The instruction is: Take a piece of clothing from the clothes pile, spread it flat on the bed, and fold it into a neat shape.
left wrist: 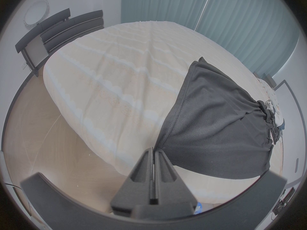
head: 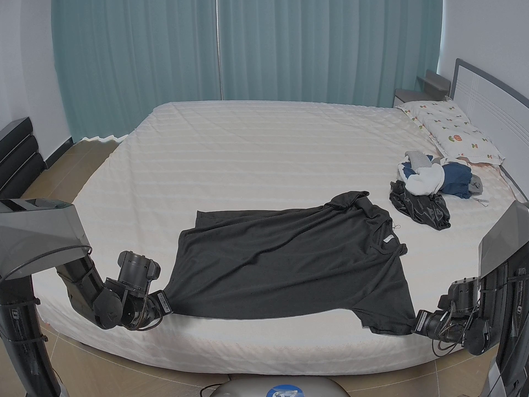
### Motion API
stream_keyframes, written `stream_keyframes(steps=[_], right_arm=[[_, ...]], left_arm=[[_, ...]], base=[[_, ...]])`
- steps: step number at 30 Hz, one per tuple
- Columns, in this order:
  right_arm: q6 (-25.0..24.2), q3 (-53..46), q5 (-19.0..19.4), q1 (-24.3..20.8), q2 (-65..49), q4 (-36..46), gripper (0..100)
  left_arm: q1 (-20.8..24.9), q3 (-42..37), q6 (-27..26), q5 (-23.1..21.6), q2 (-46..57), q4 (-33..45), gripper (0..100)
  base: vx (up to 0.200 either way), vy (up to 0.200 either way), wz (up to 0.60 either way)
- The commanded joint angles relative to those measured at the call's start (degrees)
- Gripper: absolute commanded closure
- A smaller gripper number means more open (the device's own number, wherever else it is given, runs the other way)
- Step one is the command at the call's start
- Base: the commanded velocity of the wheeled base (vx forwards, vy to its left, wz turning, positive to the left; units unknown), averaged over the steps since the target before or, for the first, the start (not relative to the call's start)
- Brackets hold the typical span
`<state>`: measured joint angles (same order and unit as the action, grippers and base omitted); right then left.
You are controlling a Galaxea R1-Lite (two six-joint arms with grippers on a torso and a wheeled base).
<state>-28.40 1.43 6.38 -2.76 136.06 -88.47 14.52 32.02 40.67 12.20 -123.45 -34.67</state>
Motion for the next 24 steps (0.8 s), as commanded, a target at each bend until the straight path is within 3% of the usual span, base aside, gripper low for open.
stream_keyframes(steps=[1,13,24], right_arm=[[4.0,-1.4,0.0,4.2,-4.0,4.5,100],[15.3,-1.4,0.0,5.2,-13.0,27.2,100],[19.4,-1.4,-0.5,4.9,-12.0,33.5,100]], left_arm=[[-0.1,-0.4,-0.9,0.0,0.3,0.1,100],[-0.1,-2.6,-6.1,0.5,1.9,4.1,100],[0.2,-2.3,-8.3,0.6,1.9,11.4,100]], base=[[0.0,0.0,0.0],[0.0,0.0,0.0],[0.0,0.0,0.0]])
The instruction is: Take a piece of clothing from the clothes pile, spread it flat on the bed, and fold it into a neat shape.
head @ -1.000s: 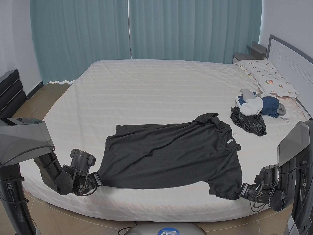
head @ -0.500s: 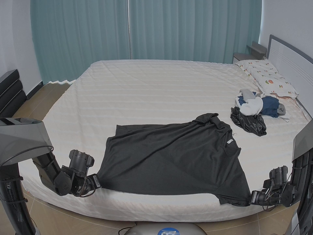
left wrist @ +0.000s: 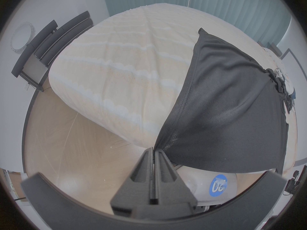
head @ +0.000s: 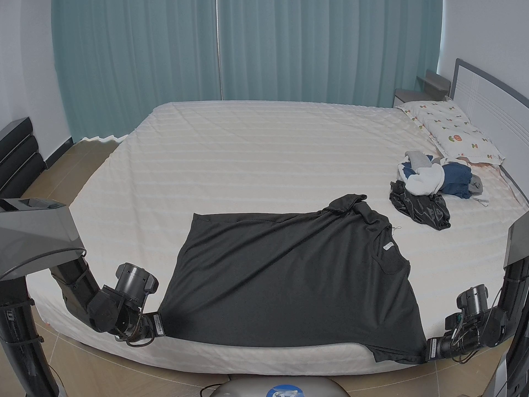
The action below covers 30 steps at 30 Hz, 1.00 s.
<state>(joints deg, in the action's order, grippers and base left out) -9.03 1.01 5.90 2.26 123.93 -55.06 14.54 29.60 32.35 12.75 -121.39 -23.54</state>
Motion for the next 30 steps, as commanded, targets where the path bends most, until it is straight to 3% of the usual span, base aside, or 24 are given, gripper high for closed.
stream_keyframes(steps=[1,8,9,11,12,16,22,27,30], right_arm=[[0.1,-1.0,0.0,-0.5,0.3,-0.2,100],[-0.6,-0.9,0.1,-0.8,4.3,-5.1,100],[-0.7,-0.9,0.1,-0.8,5.0,-6.5,0],[-1.6,-0.9,0.0,-0.6,5.9,-9.9,0],[-2.0,-0.9,0.0,-0.6,6.1,-10.5,0],[-5.6,-1.0,-0.2,-0.4,5.5,-13.6,0],[-5.8,-0.5,0.0,2.8,1.3,-16.2,0],[-8.6,1.5,0.9,5.0,-1.3,-18.2,0],[-16.8,3.6,3.2,3.4,-2.4,-19.6,0]], left_arm=[[0.2,0.2,0.0,0.1,-0.2,0.3,100],[0.5,0.7,0.6,-0.4,-1.0,-0.2,100],[0.6,0.7,0.6,-0.4,-1.3,-0.3,100],[0.6,0.9,0.7,-0.6,-1.7,-0.4,100],[0.6,1.0,0.7,-0.6,-1.7,-0.4,0],[0.6,1.2,0.9,-0.8,-1.6,-0.5,0],[-0.1,1.3,1.1,-1.0,1.4,-0.5,0],[-2.6,3.5,2.8,-5.9,6.4,0.0,0],[-3.3,6.0,9.4,-7.7,7.8,-0.3,0]], base=[[0.0,0.0,0.0],[0.0,0.0,0.0],[0.0,0.0,0.0],[0.0,0.0,0.0],[0.0,0.0,0.0],[0.0,0.0,0.0],[0.0,0.0,0.0],[0.0,0.0,0.0],[0.0,0.0,0.0]])
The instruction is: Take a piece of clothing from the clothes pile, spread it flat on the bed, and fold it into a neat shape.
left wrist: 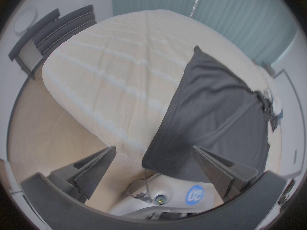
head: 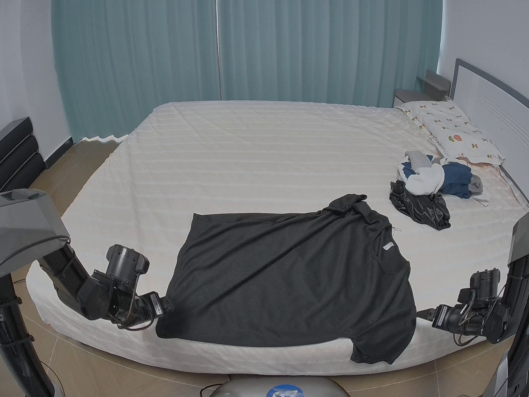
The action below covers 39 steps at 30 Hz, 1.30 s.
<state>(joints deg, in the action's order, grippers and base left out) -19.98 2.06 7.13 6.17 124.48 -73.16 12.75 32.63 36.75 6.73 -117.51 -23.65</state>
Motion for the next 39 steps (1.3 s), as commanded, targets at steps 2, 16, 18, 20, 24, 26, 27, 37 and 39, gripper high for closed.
stream_keyframes(steps=[2,16,18,20,24,26,27,37,39], right_arm=[[-9.1,2.9,2.5,-1.7,-2.8,-2.4,0],[-20.9,5.1,8.2,-3.4,0.4,-6.8,0],[-22.6,5.7,8.3,-3.4,1.6,-7.4,0],[-24.8,6.2,8.4,-3.4,2.6,-8.6,0],[-29.2,6.9,8.3,-3.5,4.5,-11.9,0],[-32.3,6.9,8.2,-4.2,7.7,-16.4,0],[-32.5,7.1,8.0,-4.3,8.5,-16.8,0],[-35.5,8.0,8.2,-4.4,9.1,-16.5,0],[-35.5,8.0,8.2,-4.5,9.1,-16.5,0]], left_arm=[[-1.5,3.4,6.0,-2.8,3.6,-0.3,0],[-2.3,5.3,8.7,-7.1,1.5,-0.3,0],[-2.5,5.9,8.9,-7.3,1.0,-0.5,0],[-3.4,7.7,9.5,-8.0,0.0,-0.5,0],[-4.0,12.2,13.1,-8.9,-1.6,-0.1,0],[-3.7,15.2,14.7,-9.0,-1.8,0.0,0],[-3.7,16.7,14.7,-9.0,-2.0,-0.1,0],[-4.1,42.9,14.4,-9.3,-18.5,2.8,0],[-4.1,47.3,14.4,-9.6,-21.3,4.6,0]], base=[[0.0,0.0,0.0],[0.2,0.0,0.0],[0.1,0.0,0.0],[0.0,0.0,0.0],[0.0,0.0,0.0],[0.0,0.0,0.0],[0.0,0.0,0.0],[0.0,0.0,0.0],[0.0,0.0,0.0]])
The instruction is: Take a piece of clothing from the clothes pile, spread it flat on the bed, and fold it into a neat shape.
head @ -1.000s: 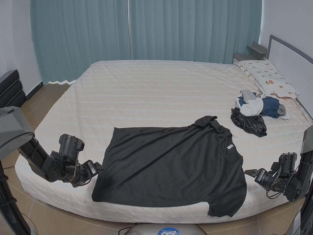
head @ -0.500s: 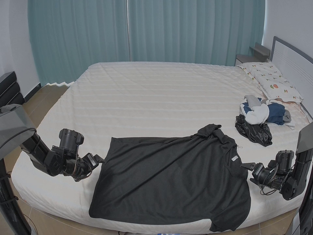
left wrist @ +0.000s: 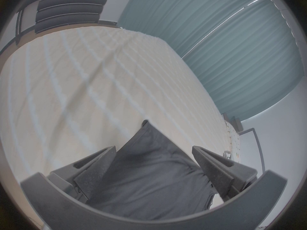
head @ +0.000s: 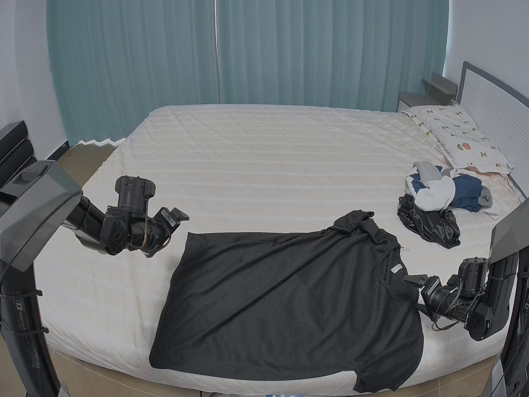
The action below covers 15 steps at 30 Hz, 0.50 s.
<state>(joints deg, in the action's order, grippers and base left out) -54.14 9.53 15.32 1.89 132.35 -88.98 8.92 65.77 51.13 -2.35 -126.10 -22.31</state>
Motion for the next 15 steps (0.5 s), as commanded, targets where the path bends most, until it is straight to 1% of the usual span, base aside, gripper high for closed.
stream_keyframes(steps=[1,4,5,6,10,15], right_arm=[[-1.3,0.5,0.1,-0.3,1.2,-0.7,0],[-1.4,0.5,0.1,-0.4,1.2,-0.7,0],[-1.4,0.5,0.1,-0.3,1.2,-0.7,0],[-1.4,0.5,0.1,-0.4,1.2,-0.7,0],[-1.4,0.6,0.1,-0.4,1.2,-0.7,0],[-1.3,0.5,0.1,-0.4,1.3,-0.7,0]], left_arm=[[-0.3,20.0,-0.4,-1.0,-15.8,5.7,0],[-0.5,29.2,-2.1,-1.3,-21.4,8.9,0],[-0.5,30.2,-2.4,-1.2,-22.2,9.2,0],[-0.5,32.9,-3.7,-0.6,-24.7,9.3,0],[-0.7,35.3,-4.7,-0.5,-26.9,9.5,0],[-0.7,35.5,-5.0,-0.1,-28.1,8.8,0]], base=[[0.0,0.0,0.0],[0.0,0.0,0.0],[0.0,0.0,0.0],[0.0,0.0,0.0],[0.0,0.0,0.0],[0.0,0.0,0.0]])
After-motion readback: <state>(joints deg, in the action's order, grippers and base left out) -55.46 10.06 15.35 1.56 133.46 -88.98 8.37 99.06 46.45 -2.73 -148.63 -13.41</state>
